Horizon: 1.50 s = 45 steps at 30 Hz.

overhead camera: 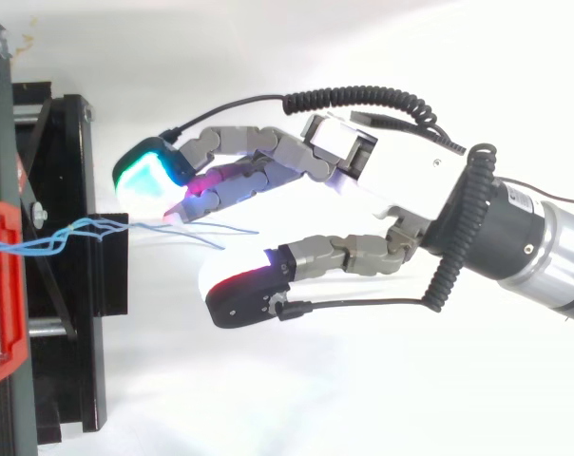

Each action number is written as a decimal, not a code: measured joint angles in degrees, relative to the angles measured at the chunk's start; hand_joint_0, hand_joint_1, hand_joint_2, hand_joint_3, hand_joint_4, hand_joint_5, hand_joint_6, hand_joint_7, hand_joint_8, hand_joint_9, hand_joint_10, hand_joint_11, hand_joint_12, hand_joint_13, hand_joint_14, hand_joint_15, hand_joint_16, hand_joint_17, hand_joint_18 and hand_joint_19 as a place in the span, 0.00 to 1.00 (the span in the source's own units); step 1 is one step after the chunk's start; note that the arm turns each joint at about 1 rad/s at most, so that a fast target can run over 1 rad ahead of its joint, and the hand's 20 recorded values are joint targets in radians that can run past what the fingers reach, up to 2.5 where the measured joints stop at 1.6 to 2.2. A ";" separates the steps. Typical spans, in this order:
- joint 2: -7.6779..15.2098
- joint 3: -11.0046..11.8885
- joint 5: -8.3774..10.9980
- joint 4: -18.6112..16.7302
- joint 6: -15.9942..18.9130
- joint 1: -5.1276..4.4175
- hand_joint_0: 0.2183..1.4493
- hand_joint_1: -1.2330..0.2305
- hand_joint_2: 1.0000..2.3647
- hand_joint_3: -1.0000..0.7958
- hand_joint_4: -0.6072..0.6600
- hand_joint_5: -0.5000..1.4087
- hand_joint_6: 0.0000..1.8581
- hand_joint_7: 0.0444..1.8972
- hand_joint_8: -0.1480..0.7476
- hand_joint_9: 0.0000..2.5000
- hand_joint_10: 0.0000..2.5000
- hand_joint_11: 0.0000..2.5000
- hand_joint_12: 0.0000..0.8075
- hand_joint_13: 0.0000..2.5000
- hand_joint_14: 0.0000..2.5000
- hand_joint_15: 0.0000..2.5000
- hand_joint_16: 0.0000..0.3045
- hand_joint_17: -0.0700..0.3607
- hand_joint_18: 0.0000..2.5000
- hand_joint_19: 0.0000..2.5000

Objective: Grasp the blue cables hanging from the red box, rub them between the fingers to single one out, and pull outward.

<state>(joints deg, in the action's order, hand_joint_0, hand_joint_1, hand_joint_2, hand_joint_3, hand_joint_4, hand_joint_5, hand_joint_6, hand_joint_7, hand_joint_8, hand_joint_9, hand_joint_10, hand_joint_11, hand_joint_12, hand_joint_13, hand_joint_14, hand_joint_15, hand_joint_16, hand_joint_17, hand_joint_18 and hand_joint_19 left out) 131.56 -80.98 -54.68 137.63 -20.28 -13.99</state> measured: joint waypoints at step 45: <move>13.30 14.49 -2.80 -1.55 1.34 1.48 0.28 0.40 0.00 0.29 0.65 0.20 0.27 0.42 0.43 0.37 0.00 0.05 0.37 0.28 0.01 0.16 0.15 0.41 0.23 0.22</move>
<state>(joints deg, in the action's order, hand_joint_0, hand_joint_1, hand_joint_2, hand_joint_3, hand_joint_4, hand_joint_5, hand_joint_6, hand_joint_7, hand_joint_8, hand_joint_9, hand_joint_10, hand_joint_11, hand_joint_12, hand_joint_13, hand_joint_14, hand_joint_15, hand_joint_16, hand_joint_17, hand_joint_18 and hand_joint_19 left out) 144.86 -66.50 -57.48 136.07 -18.95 -12.50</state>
